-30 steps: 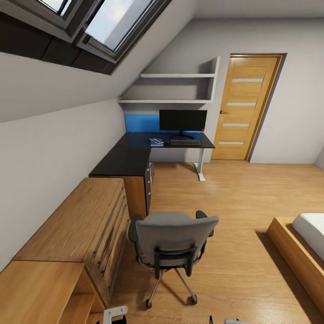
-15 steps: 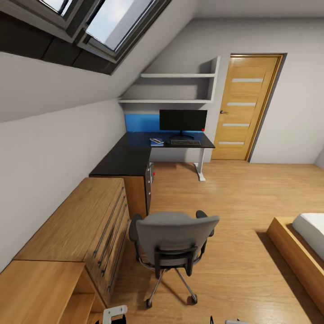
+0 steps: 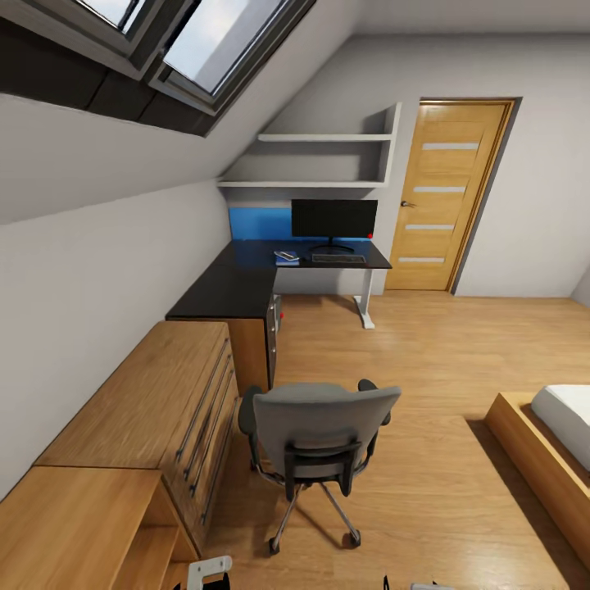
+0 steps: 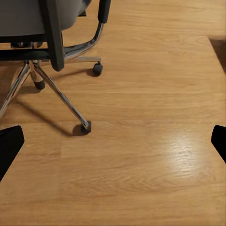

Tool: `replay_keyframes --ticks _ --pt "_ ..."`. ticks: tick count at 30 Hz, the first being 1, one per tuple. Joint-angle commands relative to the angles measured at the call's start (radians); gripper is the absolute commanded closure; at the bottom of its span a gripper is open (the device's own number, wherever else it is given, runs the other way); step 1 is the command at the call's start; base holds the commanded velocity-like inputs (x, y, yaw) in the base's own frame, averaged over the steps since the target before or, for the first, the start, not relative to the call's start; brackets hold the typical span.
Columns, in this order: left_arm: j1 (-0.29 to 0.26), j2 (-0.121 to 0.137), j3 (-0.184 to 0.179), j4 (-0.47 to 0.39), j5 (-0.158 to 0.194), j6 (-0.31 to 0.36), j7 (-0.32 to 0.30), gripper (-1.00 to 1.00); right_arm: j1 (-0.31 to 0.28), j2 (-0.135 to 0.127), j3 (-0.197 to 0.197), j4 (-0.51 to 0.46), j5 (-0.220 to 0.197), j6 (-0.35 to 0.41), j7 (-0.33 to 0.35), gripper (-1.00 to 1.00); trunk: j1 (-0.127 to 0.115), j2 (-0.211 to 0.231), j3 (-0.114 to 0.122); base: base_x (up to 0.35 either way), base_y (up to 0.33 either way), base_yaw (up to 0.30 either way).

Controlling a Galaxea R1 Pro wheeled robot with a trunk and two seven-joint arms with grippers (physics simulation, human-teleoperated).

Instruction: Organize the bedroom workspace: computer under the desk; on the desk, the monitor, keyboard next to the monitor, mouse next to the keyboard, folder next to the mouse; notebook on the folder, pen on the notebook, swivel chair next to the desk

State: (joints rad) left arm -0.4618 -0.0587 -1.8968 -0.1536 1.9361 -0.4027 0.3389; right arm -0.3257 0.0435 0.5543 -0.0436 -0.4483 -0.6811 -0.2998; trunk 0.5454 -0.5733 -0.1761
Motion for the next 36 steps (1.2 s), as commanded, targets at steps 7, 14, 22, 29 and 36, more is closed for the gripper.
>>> replay_keyframes --ticks 7,14,22,29,36 --pt "-0.001 0.000 -0.008 -0.003 0.004 -0.003 0.008 -1.00 -0.001 0.001 0.009 0.001 -0.004 -0.001 -0.007 -1.00 0.000 -0.002 -0.002 -0.107 0.001 0.000" --pt "-0.001 0.000 -0.008 -0.003 0.004 -0.004 0.007 -1.00 -0.001 0.001 0.009 0.001 -0.004 -0.001 -0.007 -1.00 0.000 -0.002 -0.002 -0.059 0.000 0.000" --pt "-0.001 -0.001 -0.009 -0.003 0.004 -0.004 0.006 -1.00 -0.001 0.001 0.009 0.001 -0.004 0.000 -0.007 -1.00 0.000 -0.002 -0.002 -0.006 0.000 0.000" --pt "-0.001 -0.001 -0.009 -0.003 0.004 -0.004 0.006 -1.00 -0.001 0.001 0.009 0.001 -0.004 0.000 -0.007 -1.00 0.000 -0.002 -0.002 0.000 0.000 0.000" --pt "-0.001 0.000 -0.008 -0.003 0.004 -0.004 0.006 -1.00 0.000 0.000 0.008 0.001 -0.004 0.000 -0.006 -1.00 0.000 -0.002 -0.002 0.000 0.000 0.000"
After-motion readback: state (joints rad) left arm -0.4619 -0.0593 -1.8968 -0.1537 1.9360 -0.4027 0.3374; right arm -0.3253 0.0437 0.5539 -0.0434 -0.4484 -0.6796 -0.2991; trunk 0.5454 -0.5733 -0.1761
